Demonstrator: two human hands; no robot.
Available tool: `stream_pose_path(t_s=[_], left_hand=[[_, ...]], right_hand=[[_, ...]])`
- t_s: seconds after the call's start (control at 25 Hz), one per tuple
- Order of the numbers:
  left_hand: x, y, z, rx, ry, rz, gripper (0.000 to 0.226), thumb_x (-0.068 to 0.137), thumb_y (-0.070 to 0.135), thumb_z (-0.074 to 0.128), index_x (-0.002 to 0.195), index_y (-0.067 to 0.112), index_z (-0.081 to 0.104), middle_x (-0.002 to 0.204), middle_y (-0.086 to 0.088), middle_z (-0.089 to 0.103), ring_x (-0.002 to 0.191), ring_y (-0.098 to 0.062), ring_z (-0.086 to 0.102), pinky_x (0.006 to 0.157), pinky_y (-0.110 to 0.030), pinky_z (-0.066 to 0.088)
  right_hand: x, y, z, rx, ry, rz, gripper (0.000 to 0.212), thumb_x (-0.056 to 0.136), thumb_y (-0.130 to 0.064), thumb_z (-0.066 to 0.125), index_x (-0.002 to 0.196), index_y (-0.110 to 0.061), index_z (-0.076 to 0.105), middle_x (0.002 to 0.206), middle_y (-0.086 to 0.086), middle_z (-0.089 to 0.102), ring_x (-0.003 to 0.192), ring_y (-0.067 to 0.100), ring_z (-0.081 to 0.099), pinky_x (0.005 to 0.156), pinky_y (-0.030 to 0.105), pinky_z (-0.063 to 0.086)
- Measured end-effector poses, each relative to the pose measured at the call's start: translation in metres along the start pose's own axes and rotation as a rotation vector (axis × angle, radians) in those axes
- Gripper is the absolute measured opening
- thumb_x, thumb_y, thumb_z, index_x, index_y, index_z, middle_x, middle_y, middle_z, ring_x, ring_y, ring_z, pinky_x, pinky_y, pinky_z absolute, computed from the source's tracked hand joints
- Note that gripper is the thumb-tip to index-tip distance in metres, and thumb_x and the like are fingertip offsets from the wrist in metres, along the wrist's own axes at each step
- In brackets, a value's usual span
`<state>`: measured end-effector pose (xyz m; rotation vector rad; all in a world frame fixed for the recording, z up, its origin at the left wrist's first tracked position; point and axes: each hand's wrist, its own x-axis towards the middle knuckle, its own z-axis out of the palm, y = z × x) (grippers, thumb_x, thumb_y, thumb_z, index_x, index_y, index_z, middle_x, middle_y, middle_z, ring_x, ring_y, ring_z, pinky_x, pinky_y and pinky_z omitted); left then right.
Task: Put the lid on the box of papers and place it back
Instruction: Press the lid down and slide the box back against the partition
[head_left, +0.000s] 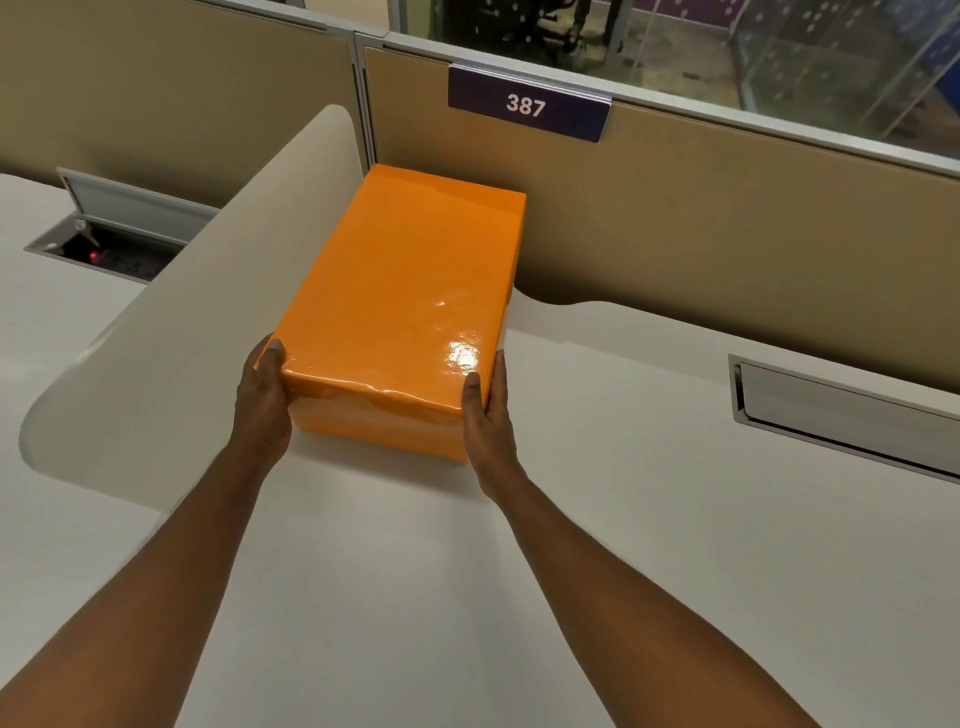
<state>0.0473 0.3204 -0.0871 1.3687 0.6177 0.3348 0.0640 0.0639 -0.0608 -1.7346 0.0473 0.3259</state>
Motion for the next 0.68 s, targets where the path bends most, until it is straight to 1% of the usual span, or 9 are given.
stream_pose_path(t_s=[0.12,0.2,0.28,0.36,0.4,0.48,0.52,0.6,0.68], left_hand=[[0.002,-0.005,0.003,0.052,0.031,-0.017,0.067,0.083,0.064,0.045,0.133,0.020,0.046,0.122,-0.005,0.060,0.111,-0.022,0.060,0.095,-0.040,0.049],[0.003,-0.003,0.006,0.106,0.076,-0.040,0.072,0.085,0.067,0.041,0.132,0.012,0.047,0.121,-0.010,0.061,0.110,-0.026,0.060,0.096,-0.043,0.049],[-0.001,0.005,0.014,0.159,0.164,-0.083,0.075,0.084,0.071,0.038,0.124,0.008,0.054,0.115,-0.013,0.063,0.113,-0.033,0.059,0.086,-0.040,0.049],[-0.010,0.014,0.026,0.183,0.309,-0.141,0.072,0.085,0.072,0.035,0.112,0.009,0.057,0.104,-0.011,0.063,0.113,-0.036,0.058,0.077,-0.037,0.046],[-0.016,0.018,0.032,0.174,0.373,-0.172,0.074,0.086,0.072,0.031,0.117,0.009,0.054,0.111,-0.013,0.062,0.117,-0.037,0.056,0.082,-0.039,0.046],[-0.033,0.022,0.042,0.149,0.454,-0.218,0.084,0.088,0.071,0.022,0.136,0.005,0.042,0.136,-0.018,0.052,0.126,-0.037,0.049,0.099,-0.046,0.041],[-0.046,0.025,0.046,0.154,0.481,-0.223,0.084,0.089,0.069,0.021,0.139,0.003,0.039,0.141,-0.020,0.048,0.127,-0.038,0.048,0.102,-0.047,0.038],[-0.077,0.020,0.058,0.191,0.519,-0.184,0.076,0.094,0.060,0.024,0.134,-0.001,0.045,0.137,-0.023,0.052,0.122,-0.040,0.051,0.098,-0.044,0.041],[-0.112,0.002,0.070,0.250,0.522,-0.114,0.068,0.098,0.052,0.028,0.120,-0.006,0.055,0.122,-0.027,0.060,0.110,-0.042,0.058,0.090,-0.044,0.045]], right_hand=[[0.003,0.007,0.001,-0.047,0.006,0.002,0.073,0.080,-0.068,0.025,0.143,-0.045,-0.004,0.155,-0.003,0.021,0.132,0.027,0.040,0.095,0.040,0.047],[0.004,0.007,0.003,-0.051,0.001,0.011,0.072,0.081,-0.067,0.023,0.144,-0.044,-0.005,0.155,-0.002,0.021,0.131,0.028,0.040,0.093,0.038,0.047],[0.004,0.002,0.003,-0.077,-0.002,0.020,0.070,0.084,-0.066,0.023,0.144,-0.043,-0.007,0.156,-0.001,0.021,0.131,0.029,0.040,0.090,0.036,0.045],[0.005,-0.004,0.003,-0.123,-0.017,0.031,0.069,0.087,-0.063,0.023,0.144,-0.041,-0.009,0.157,0.000,0.018,0.134,0.031,0.036,0.094,0.039,0.043],[0.005,-0.005,0.002,-0.132,-0.027,0.030,0.071,0.088,-0.063,0.024,0.144,-0.039,-0.011,0.158,0.001,0.016,0.136,0.031,0.033,0.097,0.041,0.041],[0.001,-0.006,-0.005,-0.141,-0.029,0.050,0.075,0.087,-0.063,0.026,0.145,-0.035,-0.013,0.158,0.005,0.014,0.139,0.032,0.029,0.103,0.043,0.037],[-0.005,-0.007,-0.010,-0.162,-0.012,0.069,0.077,0.086,-0.065,0.027,0.145,-0.034,-0.013,0.158,0.007,0.014,0.139,0.033,0.028,0.103,0.044,0.036],[-0.018,0.000,-0.026,-0.216,0.038,0.097,0.080,0.084,-0.068,0.025,0.146,-0.033,-0.010,0.157,0.009,0.016,0.140,0.033,0.027,0.104,0.045,0.035],[-0.030,0.013,-0.044,-0.253,0.084,0.113,0.081,0.083,-0.068,0.024,0.148,-0.028,-0.003,0.157,0.010,0.017,0.142,0.030,0.024,0.109,0.044,0.029]])
